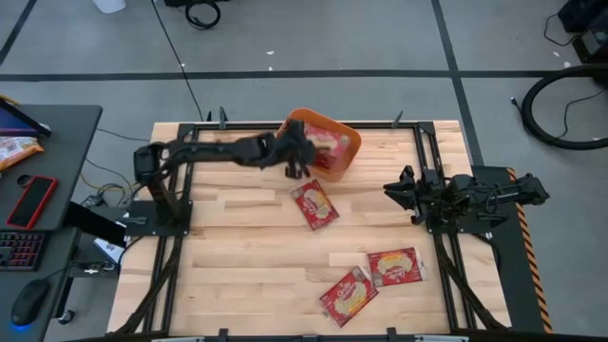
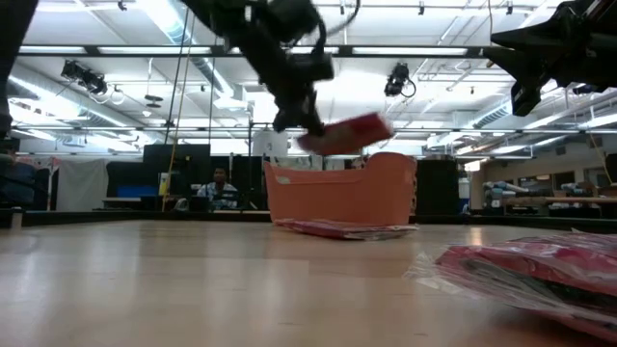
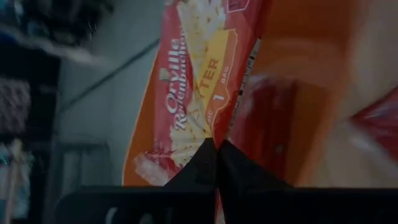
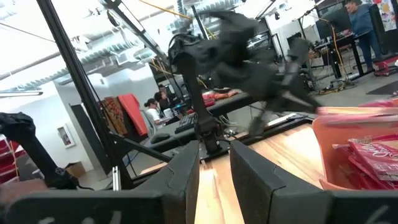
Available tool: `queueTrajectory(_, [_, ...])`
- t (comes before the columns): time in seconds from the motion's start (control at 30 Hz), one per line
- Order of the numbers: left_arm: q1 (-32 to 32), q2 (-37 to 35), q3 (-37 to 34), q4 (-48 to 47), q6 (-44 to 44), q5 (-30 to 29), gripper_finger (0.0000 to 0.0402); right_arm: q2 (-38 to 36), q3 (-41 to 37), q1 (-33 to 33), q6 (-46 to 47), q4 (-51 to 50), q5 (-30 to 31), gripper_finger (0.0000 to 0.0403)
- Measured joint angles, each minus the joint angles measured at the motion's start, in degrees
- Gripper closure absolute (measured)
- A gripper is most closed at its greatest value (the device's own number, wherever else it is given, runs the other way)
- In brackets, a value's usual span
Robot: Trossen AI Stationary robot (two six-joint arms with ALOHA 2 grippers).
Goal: Sort popcorn bags into baskets
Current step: Put the red popcorn pack into the orange bin
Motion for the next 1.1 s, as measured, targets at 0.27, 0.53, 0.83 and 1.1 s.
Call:
queueTrajectory(0.27, [7.0, 5.9, 0.0, 0.3, -2.1, 3.2, 0.0371, 0.0, 0.0, 0.0, 0.0, 0.0, 0.0, 0.0307])
queueTrajectory(0.53, [1.1, 3.6, 0.0, -0.8, -0.4, 2.6, 0.0295, 0.0, 0.0, 0.0, 0.0, 0.0, 0.0, 0.0307])
queueTrajectory(0.83, [-11.9, 4.4, -1.1, -8.3, 1.6, 12.3, 0.0278, 0.0, 0.0, 0.0, 0.0, 0.0, 0.0, 0.0307])
queueTrajectory(1.1, [-18.2, 5.0, -8.6, -5.3, 1.7, 10.0, 0.0231, 0.0, 0.0, 0.0, 0.0, 0.4, 0.0, 0.0307])
